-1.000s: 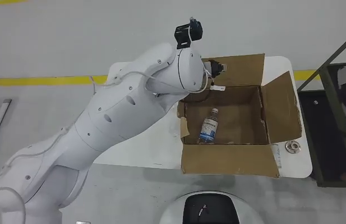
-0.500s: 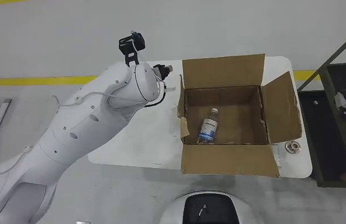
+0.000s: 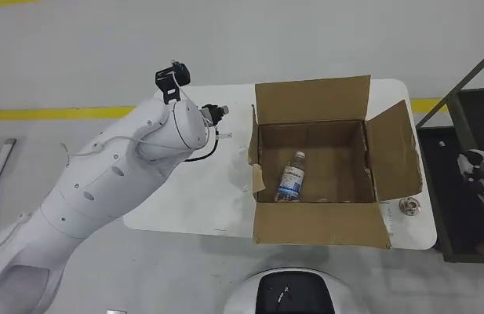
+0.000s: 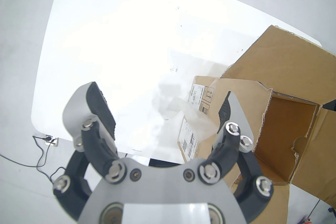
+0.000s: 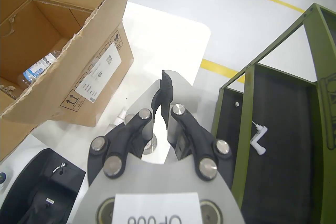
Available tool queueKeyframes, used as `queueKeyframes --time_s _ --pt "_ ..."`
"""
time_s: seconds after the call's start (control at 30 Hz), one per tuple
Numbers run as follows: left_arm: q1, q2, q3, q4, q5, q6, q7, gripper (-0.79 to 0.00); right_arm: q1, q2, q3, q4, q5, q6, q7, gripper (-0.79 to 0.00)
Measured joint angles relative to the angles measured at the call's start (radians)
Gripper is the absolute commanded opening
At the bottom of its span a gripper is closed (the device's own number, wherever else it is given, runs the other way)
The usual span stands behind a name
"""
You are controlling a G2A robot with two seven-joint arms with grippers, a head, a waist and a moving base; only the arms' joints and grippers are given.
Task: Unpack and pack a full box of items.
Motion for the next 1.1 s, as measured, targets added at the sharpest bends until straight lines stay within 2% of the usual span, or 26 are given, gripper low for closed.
queueKeyframes --time_s 0.17,0.47,0.57,0.87,1.0,1.07,1.1 --pt "0.0 0.0 0.0 0.0 0.0 0.0 0.0 0.0 -0.011 0.003 -0.023 -0.029 -0.047 -0.011 0.024 -0.785" --pt "0.0 0.0 0.0 0.0 0.0 0.0 0.0 0.0 -0.073 0.008 -0.133 -0.106 -0.158 0.116 0.332 -0.785" --pt "0.0 0.0 0.0 0.0 0.0 0.0 0.0 0.0 -0.073 0.008 -0.152 -0.119 -0.177 0.143 0.348 -0.785" --pt "0.0 0.0 0.0 0.0 0.0 0.0 0.0 0.0 -0.072 0.011 -0.158 -0.123 -0.2 0.125 0.34 -0.785" --pt "0.0 0.0 0.0 0.0 0.0 0.0 0.0 0.0 -0.06 0.014 -0.202 -0.133 -0.262 0.154 0.426 -0.785" --pt "0.0 0.0 0.0 0.0 0.0 0.0 0.0 0.0 -0.041 0.015 -0.234 -0.132 -0.263 0.183 0.482 -0.68" --pt "0.0 0.0 0.0 0.0 0.0 0.0 0.0 0.0 -0.032 0.015 -0.246 -0.129 -0.263 0.194 0.498 -0.662"
